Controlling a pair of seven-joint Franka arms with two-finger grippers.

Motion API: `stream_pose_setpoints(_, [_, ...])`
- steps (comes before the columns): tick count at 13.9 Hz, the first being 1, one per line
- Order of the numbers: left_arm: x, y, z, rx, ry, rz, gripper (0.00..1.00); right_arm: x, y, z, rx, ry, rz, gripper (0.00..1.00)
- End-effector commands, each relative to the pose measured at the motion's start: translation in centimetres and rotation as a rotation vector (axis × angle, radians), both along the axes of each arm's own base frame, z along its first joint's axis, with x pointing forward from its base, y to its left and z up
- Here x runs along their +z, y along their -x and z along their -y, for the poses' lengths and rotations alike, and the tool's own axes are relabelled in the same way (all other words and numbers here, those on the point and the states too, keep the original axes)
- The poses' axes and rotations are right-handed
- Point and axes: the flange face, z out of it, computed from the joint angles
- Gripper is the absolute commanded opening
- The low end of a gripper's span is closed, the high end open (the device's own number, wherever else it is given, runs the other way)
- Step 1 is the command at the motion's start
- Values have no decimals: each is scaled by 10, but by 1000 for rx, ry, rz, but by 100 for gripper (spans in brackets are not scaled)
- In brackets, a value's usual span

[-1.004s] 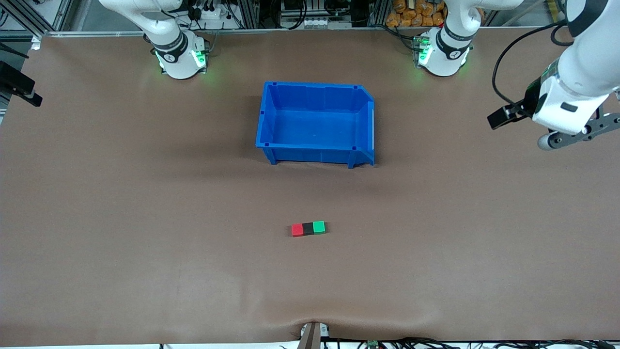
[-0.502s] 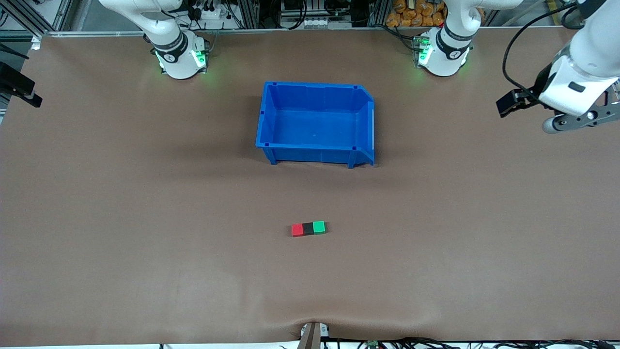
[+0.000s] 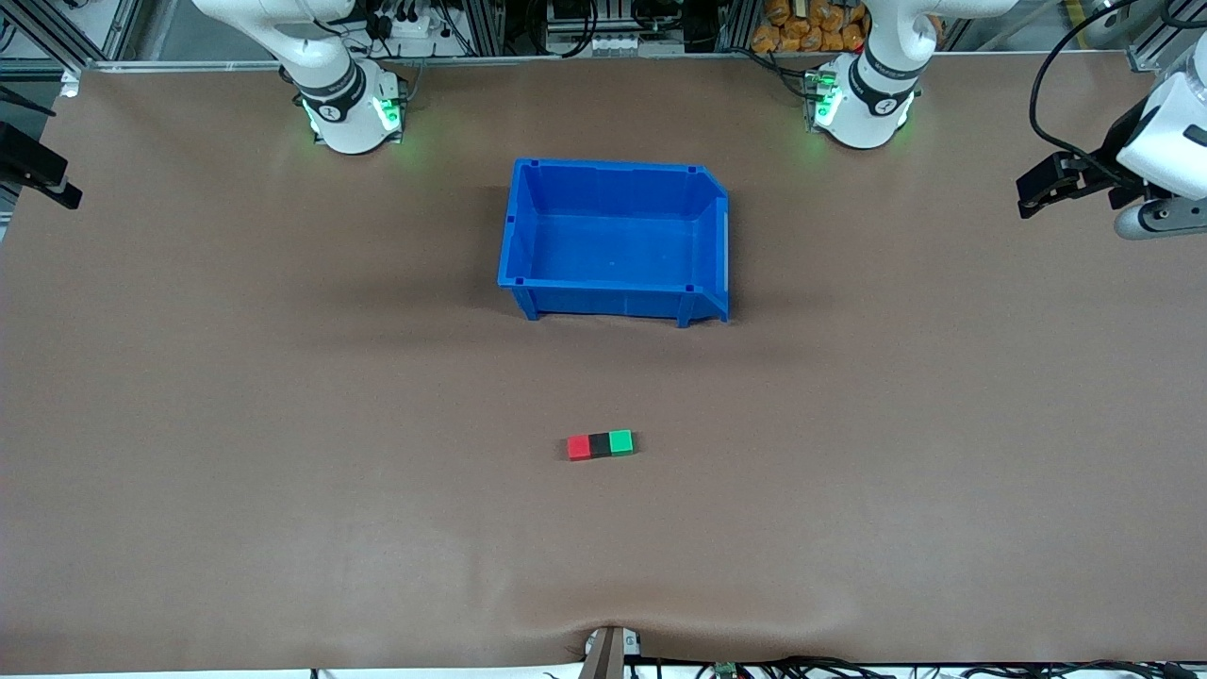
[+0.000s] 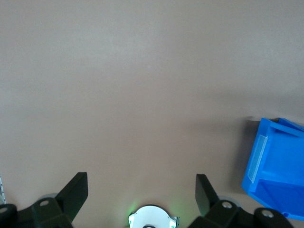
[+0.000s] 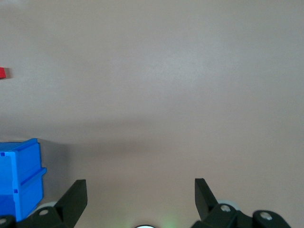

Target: Attach green and red cubes to black cube

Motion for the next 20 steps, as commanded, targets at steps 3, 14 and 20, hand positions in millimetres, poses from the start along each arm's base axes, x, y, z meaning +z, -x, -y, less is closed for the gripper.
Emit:
stream_pose_setpoints(3, [10, 0, 3, -21, -3, 18, 100, -2, 1, 5, -3, 1, -6, 100])
stream_pose_setpoints(14, [13, 3, 0, -23, 27, 33, 100, -7, -1, 4, 0, 36, -21, 100])
stream_pose_setpoints(20, [11, 10, 4, -42, 23, 18, 100, -11, 1, 3, 1, 35, -41, 100])
